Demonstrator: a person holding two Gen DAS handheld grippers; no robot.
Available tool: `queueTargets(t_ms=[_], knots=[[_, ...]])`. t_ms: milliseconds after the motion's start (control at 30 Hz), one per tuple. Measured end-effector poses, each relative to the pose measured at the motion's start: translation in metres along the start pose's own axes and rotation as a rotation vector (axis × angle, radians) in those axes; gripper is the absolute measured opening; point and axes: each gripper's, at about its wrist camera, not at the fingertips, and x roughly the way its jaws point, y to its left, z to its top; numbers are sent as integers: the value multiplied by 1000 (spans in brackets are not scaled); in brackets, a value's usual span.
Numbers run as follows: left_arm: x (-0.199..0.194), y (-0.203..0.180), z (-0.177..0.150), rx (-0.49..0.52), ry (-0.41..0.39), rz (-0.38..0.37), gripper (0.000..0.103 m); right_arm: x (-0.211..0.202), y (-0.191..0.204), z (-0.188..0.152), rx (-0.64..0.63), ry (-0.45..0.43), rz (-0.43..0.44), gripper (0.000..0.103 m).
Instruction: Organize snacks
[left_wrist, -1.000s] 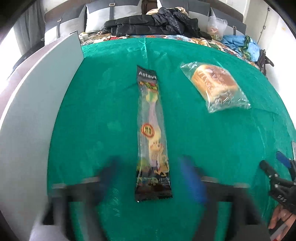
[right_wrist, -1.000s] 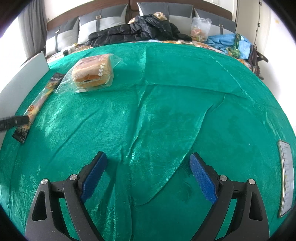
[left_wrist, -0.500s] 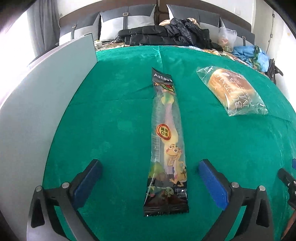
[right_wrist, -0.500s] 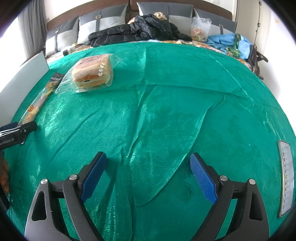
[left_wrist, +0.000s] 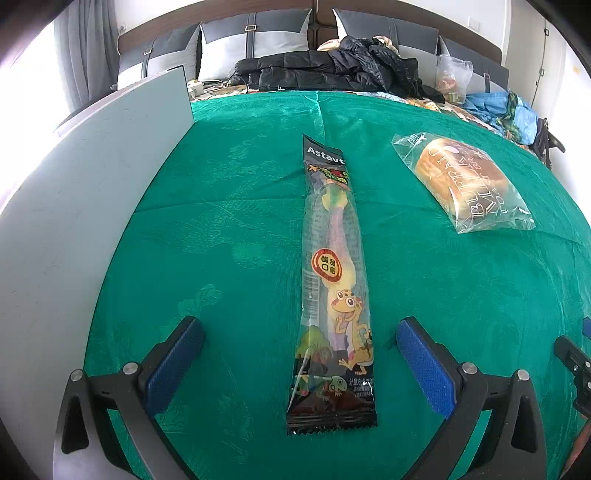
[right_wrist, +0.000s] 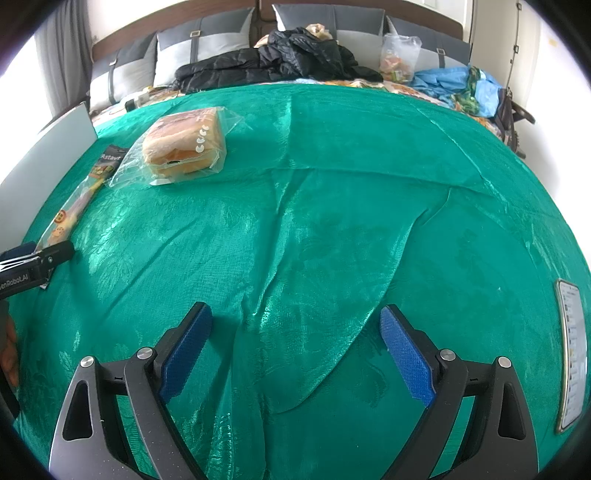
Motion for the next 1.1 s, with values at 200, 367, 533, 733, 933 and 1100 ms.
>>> queueTargets(t_ms=[200, 367, 533, 733, 933, 1100], knots=[[-1, 0, -1, 0, 0, 0, 103, 0, 1, 0, 0, 0, 0, 94], [-1, 0, -1, 0, 0, 0, 103, 0, 0, 0, 0, 0, 0, 94], [-1, 0, -1, 0, 0, 0, 103, 0, 1, 0, 0, 0, 0, 94], [-2, 0, -2, 0, -1, 0, 103, -4, 8, 25, -28, -9, 52, 93], [-2, -1, -2, 0, -1, 0, 103, -8, 54, 107, -82, -112, 162, 93], [-2, 0, -2, 0, -1, 0, 103, 49, 95, 156, -130, 5, 115, 93]])
